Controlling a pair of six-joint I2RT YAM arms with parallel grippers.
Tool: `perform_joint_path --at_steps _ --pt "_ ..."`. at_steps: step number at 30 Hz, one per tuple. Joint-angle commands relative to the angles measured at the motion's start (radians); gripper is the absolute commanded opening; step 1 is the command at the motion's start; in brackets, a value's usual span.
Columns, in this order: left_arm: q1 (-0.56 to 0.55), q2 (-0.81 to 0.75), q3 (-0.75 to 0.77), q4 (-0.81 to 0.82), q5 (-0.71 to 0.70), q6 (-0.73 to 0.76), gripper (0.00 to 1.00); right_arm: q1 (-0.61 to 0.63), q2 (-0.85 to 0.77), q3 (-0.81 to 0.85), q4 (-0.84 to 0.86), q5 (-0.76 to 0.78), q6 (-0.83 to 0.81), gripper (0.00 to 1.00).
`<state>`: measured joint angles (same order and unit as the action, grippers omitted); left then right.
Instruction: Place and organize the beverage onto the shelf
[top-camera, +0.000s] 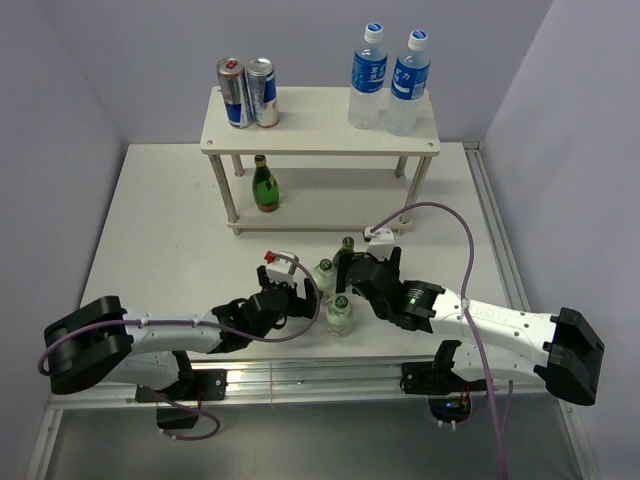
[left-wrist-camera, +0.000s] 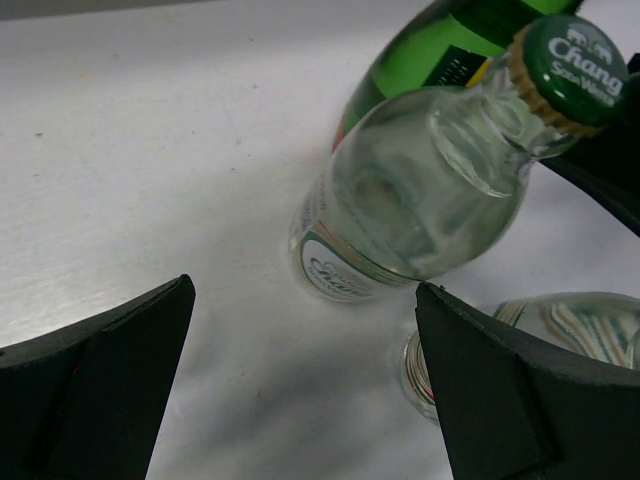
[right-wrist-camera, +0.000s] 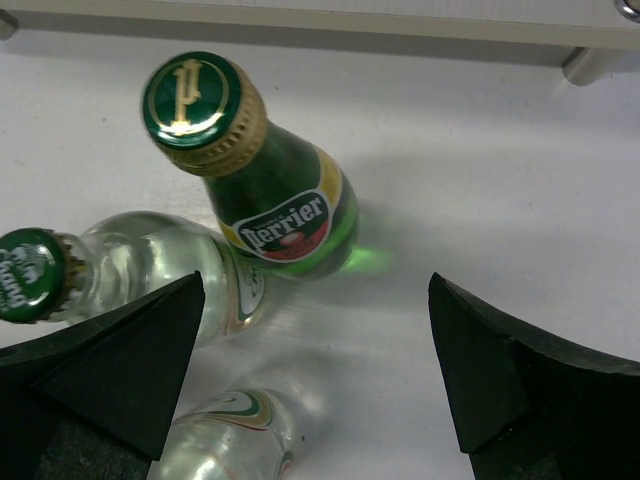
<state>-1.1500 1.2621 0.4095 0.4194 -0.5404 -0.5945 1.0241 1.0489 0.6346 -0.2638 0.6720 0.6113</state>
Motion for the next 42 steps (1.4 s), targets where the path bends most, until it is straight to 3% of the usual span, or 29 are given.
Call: perform_joint_path --at_steps 1,19,21,22,23,25,27,28,32,38,42 --pt "-0.013 0.043 0.015 0.125 0.059 0.024 0.99 -0.019 -0.004 -0.022 0.051 0.035 0.018 1.0" --pt "-0.037 0.364 0.173 0.28 -0.044 0.133 0.99 -0.048 -0.006 -0.061 0.106 0.02 0.001 1.0" --pt "-0.034 0.393 0.187 0.297 -0.061 0.131 0.95 -0.048 -0.006 -0.061 0.106 0.02 -0.001 1.0" --pt "-0.034 0.402 0.187 0.305 -0.064 0.131 0.91 -0.048 -0.007 -0.062 0.106 0.018 -0.001 1.0" --pt "-0.033 0.405 0.187 0.311 -0.069 0.133 0.79 -0.048 -0.009 -0.064 0.107 0.018 -0.002 1.0" --pt "-0.033 0.415 0.184 0.326 -0.081 0.128 0.68 -0.048 -0.009 -0.065 0.107 0.018 -0.002 1.0" --pt "-0.031 0.411 0.184 0.318 -0.09 0.128 0.47 -0.048 -0.007 -0.064 0.109 0.02 -0.002 1.0" --pt "-0.03 0.407 0.181 0.318 -0.093 0.128 0.28 -0.048 -0.007 -0.064 0.109 0.018 -0.002 1.0" --pt "-0.03 0.366 0.161 0.289 -0.131 0.122 0.0 -0.048 -0.012 -0.064 0.106 0.023 0.001 1.0" --pt "0.002 0.246 0.123 0.254 -0.152 0.156 0.0 -0.048 -0.065 -0.067 0.081 0.02 0.007 1.0" --pt "0.082 0.185 0.135 0.245 -0.112 0.203 0.0 -0.047 -0.101 -0.061 0.057 0.024 0.01 1.0"
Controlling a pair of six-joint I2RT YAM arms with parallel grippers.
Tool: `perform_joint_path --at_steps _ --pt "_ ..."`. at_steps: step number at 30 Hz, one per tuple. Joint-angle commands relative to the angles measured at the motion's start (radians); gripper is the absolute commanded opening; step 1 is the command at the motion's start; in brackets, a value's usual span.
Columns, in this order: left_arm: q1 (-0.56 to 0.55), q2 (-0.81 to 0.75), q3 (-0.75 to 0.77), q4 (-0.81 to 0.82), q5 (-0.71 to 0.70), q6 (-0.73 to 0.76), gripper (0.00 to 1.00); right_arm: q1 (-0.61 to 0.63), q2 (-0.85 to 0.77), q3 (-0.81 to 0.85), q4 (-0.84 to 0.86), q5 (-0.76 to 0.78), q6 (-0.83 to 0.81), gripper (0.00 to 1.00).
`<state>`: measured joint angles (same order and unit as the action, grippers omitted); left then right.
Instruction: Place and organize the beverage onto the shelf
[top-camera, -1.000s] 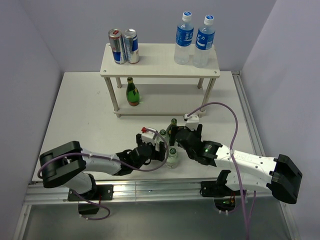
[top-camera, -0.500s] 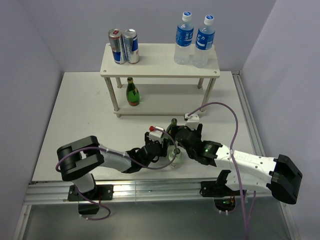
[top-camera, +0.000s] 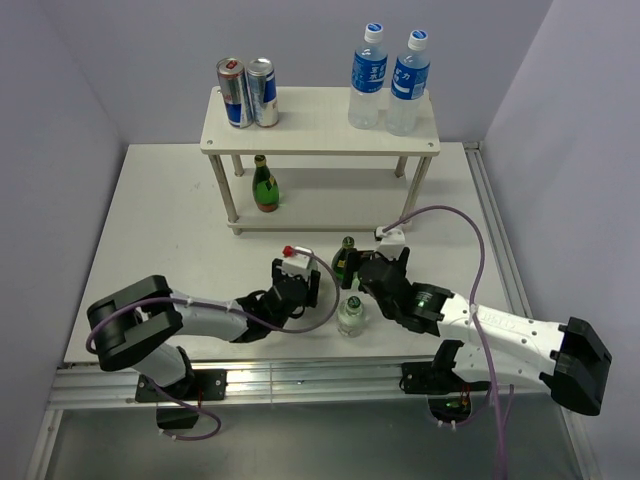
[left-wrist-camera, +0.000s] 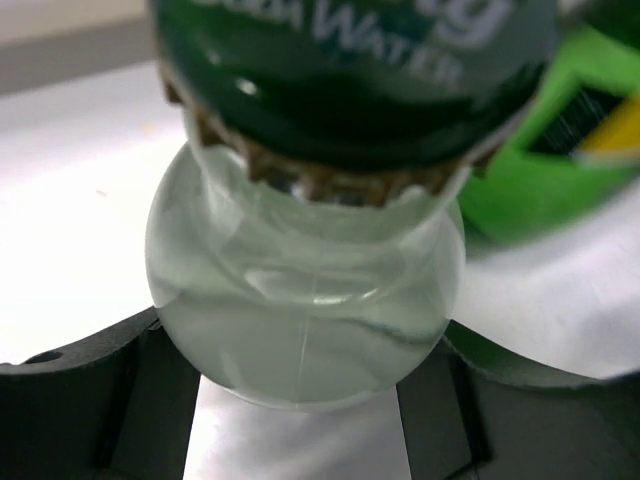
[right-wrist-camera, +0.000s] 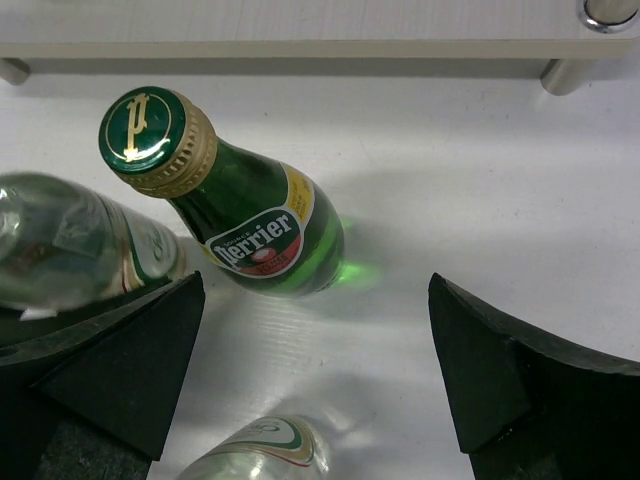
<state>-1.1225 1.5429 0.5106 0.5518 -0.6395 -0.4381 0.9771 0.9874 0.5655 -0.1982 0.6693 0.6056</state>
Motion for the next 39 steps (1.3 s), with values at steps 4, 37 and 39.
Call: perform_joint_path --at_steps 4,37,39 --pt "0.133 -0.119 0.084 0.103 0.043 0.096 0.0 0.0 -0.081 0.007 -0.03 0.03 0.02 1.0" --pt "0.277 0.417 0.887 -0.065 0.29 0.239 0.0 0.0 -0.21 -0.076 -0.06 0.059 0.039 1.0" --pt "0.279 0.442 0.907 -0.066 0.296 0.226 0.0 0.0 -0.21 -0.081 -0.055 0.059 0.039 1.0"
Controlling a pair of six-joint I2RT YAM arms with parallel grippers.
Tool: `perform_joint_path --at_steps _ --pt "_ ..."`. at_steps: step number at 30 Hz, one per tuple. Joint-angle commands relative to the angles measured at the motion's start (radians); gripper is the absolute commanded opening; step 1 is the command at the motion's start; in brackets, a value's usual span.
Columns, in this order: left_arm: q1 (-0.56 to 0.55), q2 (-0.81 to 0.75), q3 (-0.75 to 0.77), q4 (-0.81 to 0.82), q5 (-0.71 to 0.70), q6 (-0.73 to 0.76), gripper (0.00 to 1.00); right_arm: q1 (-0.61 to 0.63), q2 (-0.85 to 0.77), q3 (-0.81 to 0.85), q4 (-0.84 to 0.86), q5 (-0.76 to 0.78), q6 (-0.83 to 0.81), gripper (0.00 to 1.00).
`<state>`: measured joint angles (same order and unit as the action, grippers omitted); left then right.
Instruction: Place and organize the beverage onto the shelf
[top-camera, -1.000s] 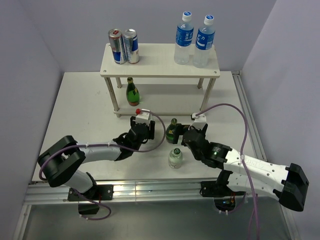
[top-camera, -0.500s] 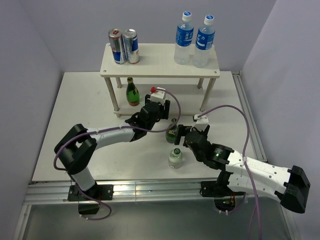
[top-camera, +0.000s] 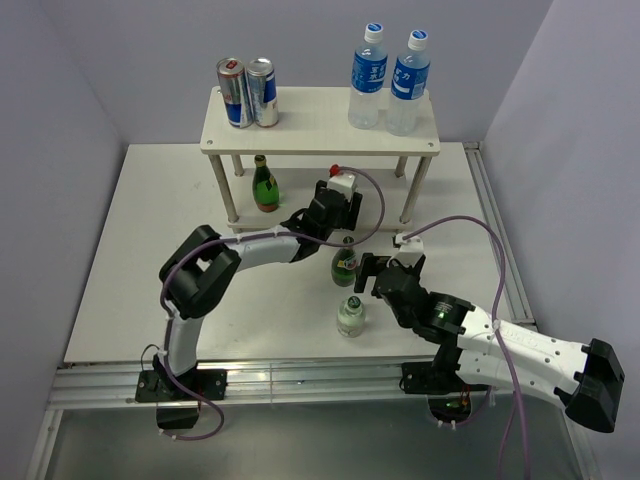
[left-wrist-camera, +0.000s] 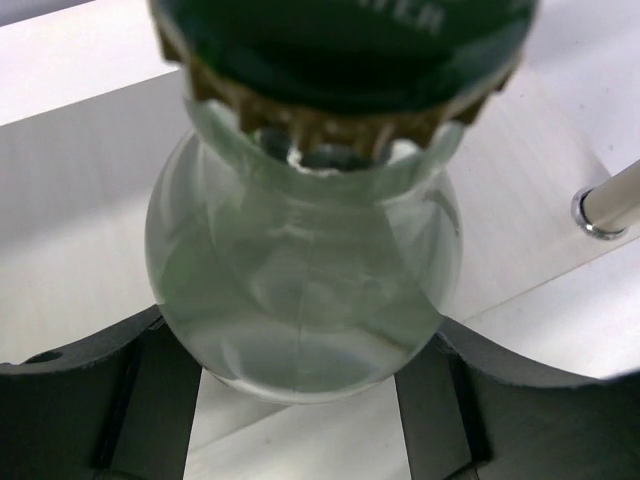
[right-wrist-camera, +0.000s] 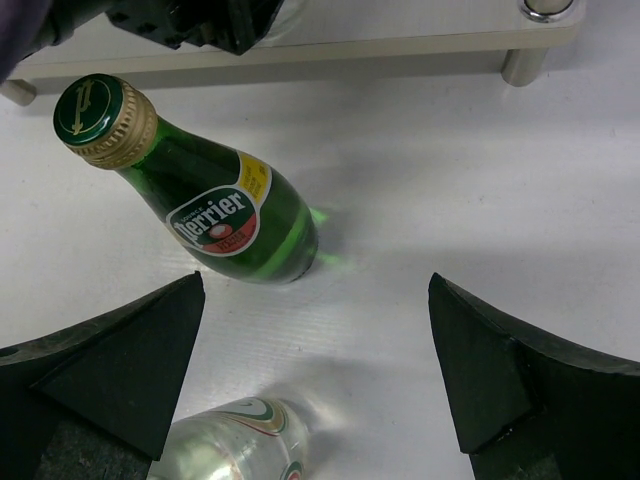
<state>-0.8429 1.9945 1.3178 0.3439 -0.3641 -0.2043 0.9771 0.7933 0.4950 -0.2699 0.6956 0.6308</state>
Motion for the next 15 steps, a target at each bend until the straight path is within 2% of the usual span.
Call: perform_joint_path --at_steps 1,6,8,9,10,12,13,15 --pt "-0.001 -0.002 0.106 0.144 0.025 -0.01 0.0 0.0 -0.017 -0.012 0.018 0.033 0.012 1.0" --pt "-0.001 0.041 0.15 0.129 0.037 -0.024 0.0 0.0 -0.008 -0.015 0.029 0.027 0.009 1.0" --pt "-0.002 0.055 0.165 0.119 0.039 -0.021 0.07 0.0 -0.005 -0.015 0.034 0.027 0.006 1.0" --pt "-0.001 0.056 0.166 0.121 0.042 -0.02 0.15 0.0 -0.002 -0.016 0.034 0.027 0.006 1.0" --pt "-0.002 0.056 0.164 0.124 0.042 -0.017 0.36 0.0 -0.002 -0.016 0.034 0.025 0.006 1.0" --pt "-0.002 0.055 0.161 0.125 0.039 -0.015 0.49 0.0 0.0 -0.018 0.038 0.025 0.006 1.0" --pt "-0.001 0.055 0.158 0.127 0.036 -0.014 0.62 0.0 0.001 -0.019 0.04 0.025 0.004 1.0" --pt "-0.001 0.05 0.15 0.129 0.028 -0.012 0.73 0.0 0.003 -0.018 0.041 0.025 0.004 1.0"
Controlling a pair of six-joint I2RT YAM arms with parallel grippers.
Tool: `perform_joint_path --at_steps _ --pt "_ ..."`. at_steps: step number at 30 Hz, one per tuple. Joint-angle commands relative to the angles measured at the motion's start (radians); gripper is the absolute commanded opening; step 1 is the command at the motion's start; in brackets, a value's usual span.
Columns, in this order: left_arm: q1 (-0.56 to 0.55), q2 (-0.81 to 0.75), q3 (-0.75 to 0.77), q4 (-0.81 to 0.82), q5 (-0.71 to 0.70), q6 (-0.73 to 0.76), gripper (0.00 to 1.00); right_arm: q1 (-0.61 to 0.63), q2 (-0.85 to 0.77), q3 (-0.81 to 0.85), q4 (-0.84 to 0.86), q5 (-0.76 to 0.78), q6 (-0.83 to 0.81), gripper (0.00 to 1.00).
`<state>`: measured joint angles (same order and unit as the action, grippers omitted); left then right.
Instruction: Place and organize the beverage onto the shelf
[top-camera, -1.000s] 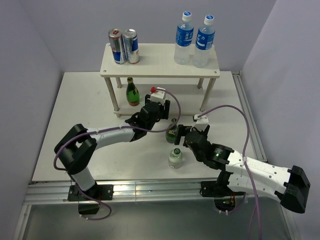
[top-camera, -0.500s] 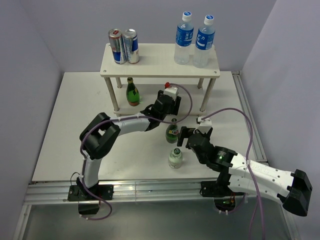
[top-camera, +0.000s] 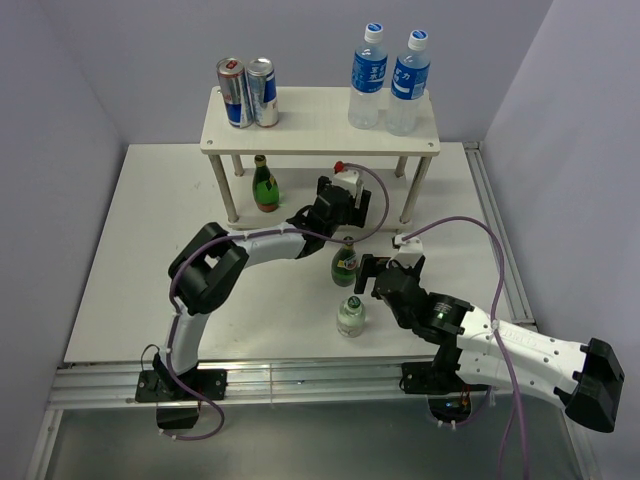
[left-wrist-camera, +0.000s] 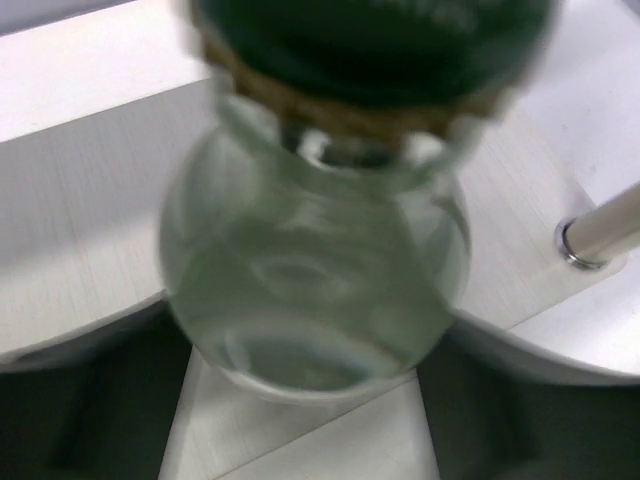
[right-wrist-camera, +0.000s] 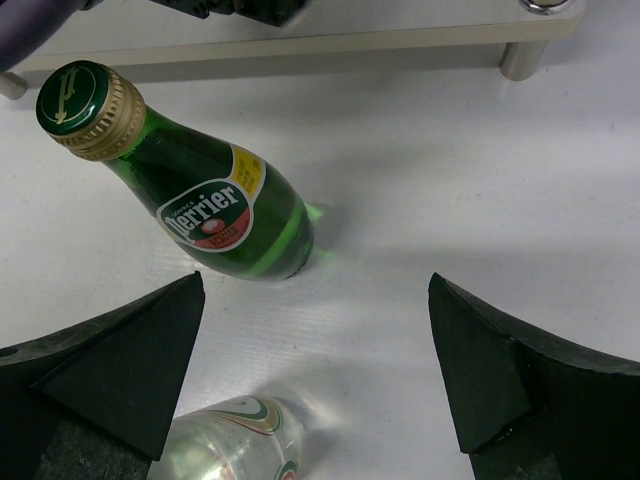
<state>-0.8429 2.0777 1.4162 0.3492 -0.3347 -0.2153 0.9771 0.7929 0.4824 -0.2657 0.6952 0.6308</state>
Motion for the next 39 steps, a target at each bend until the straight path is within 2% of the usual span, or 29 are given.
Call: perform_joint_path --at_steps 1,4,13,24,30,33,39 --pt "-0.002 -0.036 0.049 0.122 -0.003 0.002 0.93 0.0 0.005 -0.007 0.037 0.026 0.004 1.0" --pt "-0.002 -0.05 0.033 0.123 -0.015 0.005 0.99 0.0 0.006 -0.007 0.037 0.027 0.004 1.0" --pt "-0.002 -0.142 -0.059 0.137 -0.046 0.011 0.99 0.0 0.008 -0.01 0.04 0.03 0.007 1.0" --pt "-0.016 -0.344 -0.275 0.159 -0.089 -0.007 0.99 0.0 0.006 -0.011 0.04 0.032 0.009 1.0" --pt "-0.027 -0.528 -0.448 0.139 -0.119 -0.027 0.99 0.002 0.011 -0.011 0.042 0.035 0.01 1.0" --pt "-0.036 -0.637 -0.566 0.102 -0.116 -0.059 0.99 0.0 0.012 -0.013 0.042 0.039 0.012 1.0" --pt "-0.094 -0.818 -0.854 0.132 -0.093 -0.148 0.99 0.002 0.005 -0.016 0.042 0.049 0.02 1.0"
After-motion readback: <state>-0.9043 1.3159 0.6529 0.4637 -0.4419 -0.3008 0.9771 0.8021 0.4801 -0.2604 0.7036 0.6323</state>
